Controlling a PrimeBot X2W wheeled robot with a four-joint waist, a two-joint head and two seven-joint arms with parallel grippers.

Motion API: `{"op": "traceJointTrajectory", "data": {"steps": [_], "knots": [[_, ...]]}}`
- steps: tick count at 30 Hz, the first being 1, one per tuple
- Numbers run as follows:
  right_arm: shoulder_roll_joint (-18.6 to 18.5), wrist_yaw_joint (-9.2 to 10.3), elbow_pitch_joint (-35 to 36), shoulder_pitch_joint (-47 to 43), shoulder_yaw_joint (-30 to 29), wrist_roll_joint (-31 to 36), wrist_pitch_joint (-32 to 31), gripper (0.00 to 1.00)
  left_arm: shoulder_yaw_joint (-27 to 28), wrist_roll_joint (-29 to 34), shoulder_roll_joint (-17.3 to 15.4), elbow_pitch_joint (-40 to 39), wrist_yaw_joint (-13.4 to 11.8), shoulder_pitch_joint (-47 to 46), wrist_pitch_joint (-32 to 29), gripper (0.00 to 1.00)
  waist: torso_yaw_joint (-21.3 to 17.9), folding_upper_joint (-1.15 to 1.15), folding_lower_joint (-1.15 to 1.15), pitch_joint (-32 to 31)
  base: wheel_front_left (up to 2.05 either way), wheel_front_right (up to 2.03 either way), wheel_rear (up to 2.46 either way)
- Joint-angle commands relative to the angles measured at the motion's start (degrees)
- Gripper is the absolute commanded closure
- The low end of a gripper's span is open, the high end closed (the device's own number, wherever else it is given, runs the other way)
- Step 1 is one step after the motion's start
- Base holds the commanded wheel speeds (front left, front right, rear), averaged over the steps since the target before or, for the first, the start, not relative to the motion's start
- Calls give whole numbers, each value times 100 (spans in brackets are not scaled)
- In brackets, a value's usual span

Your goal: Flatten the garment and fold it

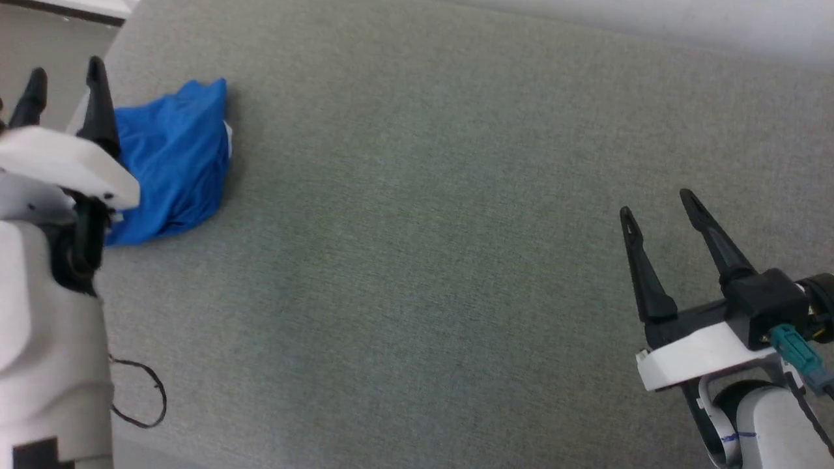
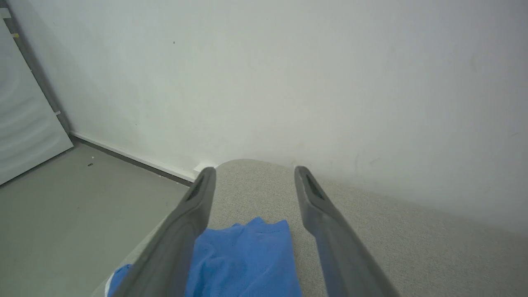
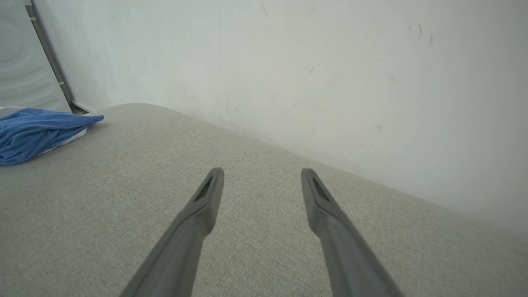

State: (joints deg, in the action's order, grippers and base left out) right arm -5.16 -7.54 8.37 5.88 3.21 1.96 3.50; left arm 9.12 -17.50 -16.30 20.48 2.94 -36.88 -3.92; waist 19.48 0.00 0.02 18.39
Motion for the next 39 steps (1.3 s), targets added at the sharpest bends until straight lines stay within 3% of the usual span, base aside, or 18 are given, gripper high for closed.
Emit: {"op": "traceJointTrajectory", "data": {"steps": [1, 8, 19, 20, 22, 24, 29, 39], "knots": [[-25, 4, 49, 109, 19, -12, -23, 0, 24, -117, -72, 175, 45, -223, -204, 0, -232, 0, -2, 406, 0, 0, 0], [-113, 4, 110, 348, 100, -60, -23, 0, 131, -644, -403, 1189, 37, -876, -1676, 0, -440, 0, -2, 868, 0, 0, 0], [-156, 5, 150, 511, 170, -131, 86, 0, 140, -1144, -676, 2297, -42, -978, -3506, 0, -544, 0, -2, 1205, 0, 0, 0], [-155, 5, 153, 524, 179, -136, 94, 0, 144, -1187, -674, 2352, -73, -992, -3636, 41, -535, 0, -2, 1217, 0, 0, 0], [-151, 5, 145, 560, 214, -157, 133, 0, 150, -1291, -650, 2447, -107, -1027, -3910, 100, -523, 0, -2, 1211, 0, 0, 0], [-138, 5, 139, 584, 245, -160, 162, 0, 120, -1319, -675, 2454, -116, -1087, -4021, 100, -499, 0, -2, 1198, 0, 0, 0], [-85, 5, 21, 597, 287, -171, 270, 0, -43, -1102, -952, 2214, -88, -1302, -3691, 100, -447, 0, -2, 975, 0, 0, 0], [149, 5, -345, 412, 126, -199, 540, 0, -567, -91, -1292, 1211, -164, -1835, -1493, 100, -533, 0, -2, 80, 0, 0, 0]]}}
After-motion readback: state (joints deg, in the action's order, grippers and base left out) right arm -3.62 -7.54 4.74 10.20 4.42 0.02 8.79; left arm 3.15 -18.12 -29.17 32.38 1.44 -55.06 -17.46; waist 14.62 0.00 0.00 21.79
